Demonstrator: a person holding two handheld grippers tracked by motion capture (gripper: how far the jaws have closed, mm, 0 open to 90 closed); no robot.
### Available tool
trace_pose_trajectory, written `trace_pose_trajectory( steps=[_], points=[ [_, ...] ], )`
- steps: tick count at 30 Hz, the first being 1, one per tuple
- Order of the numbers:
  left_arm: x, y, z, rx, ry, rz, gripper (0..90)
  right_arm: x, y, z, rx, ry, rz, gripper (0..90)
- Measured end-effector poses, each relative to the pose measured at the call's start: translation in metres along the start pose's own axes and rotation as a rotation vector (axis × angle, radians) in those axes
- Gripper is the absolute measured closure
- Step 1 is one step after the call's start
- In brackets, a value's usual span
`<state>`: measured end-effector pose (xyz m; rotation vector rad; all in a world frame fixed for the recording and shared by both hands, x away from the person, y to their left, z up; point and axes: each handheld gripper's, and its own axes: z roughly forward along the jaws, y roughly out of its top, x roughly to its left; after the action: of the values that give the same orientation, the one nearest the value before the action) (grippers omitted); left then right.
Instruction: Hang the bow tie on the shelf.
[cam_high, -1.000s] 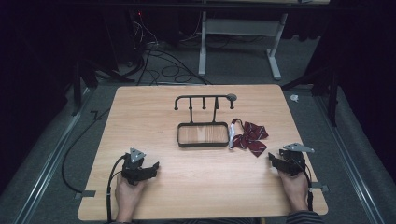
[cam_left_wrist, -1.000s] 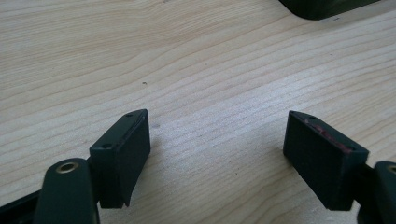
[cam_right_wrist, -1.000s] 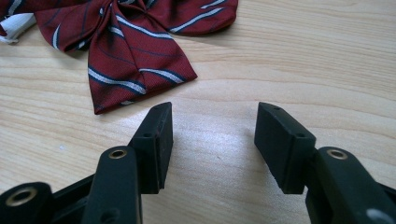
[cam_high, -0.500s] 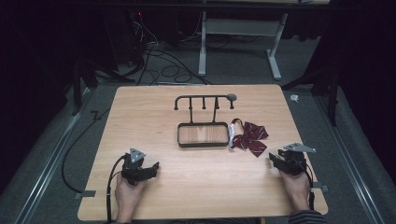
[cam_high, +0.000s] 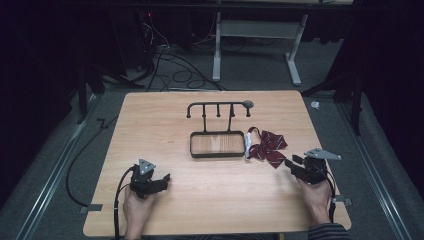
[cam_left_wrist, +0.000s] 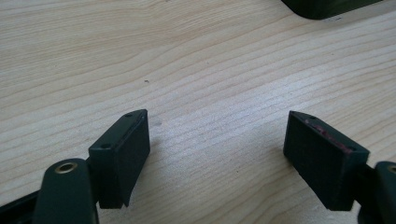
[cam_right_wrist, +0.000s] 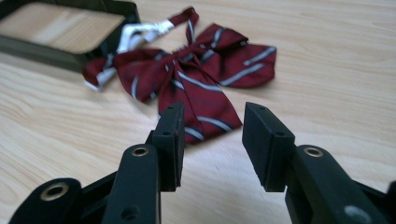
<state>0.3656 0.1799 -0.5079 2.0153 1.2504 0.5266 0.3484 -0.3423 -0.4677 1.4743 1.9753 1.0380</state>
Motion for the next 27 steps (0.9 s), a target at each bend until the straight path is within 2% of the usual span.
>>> trace_pose_trajectory(
  steps=[3, 4, 11, 15, 20, 27],
  points=[
    [0.000, 0.000, 0.000, -0.001, 0.001, -0.001, 23.1, 0.003, 0.010, 0.004, -0.004, 0.042, 0.013, 61.6],
    [0.000, 0.000, 0.000, -0.001, 0.001, -0.001, 23.1, 0.003, 0.010, 0.004, -0.004, 0.042, 0.013, 61.6],
    [0.000, 0.000, 0.000, -0.001, 0.001, -0.001, 23.1, 0.019, 0.037, 0.018, 0.006, 0.073, -0.049, 63.7],
    [0.000, 0.000, 0.000, -0.001, 0.001, -0.001, 23.2, 0.019, 0.050, 0.025, 0.010, 0.071, -0.074, 63.5],
    [0.000, 0.000, 0.000, -0.001, 0.001, -0.001, 23.1, 0.018, 0.065, 0.031, 0.016, 0.062, -0.079, 63.5],
    [0.000, 0.000, 0.000, -0.001, 0.001, -0.001, 23.2, 0.017, 0.082, 0.051, 0.049, 0.064, -0.094, 64.1]
  ],
)
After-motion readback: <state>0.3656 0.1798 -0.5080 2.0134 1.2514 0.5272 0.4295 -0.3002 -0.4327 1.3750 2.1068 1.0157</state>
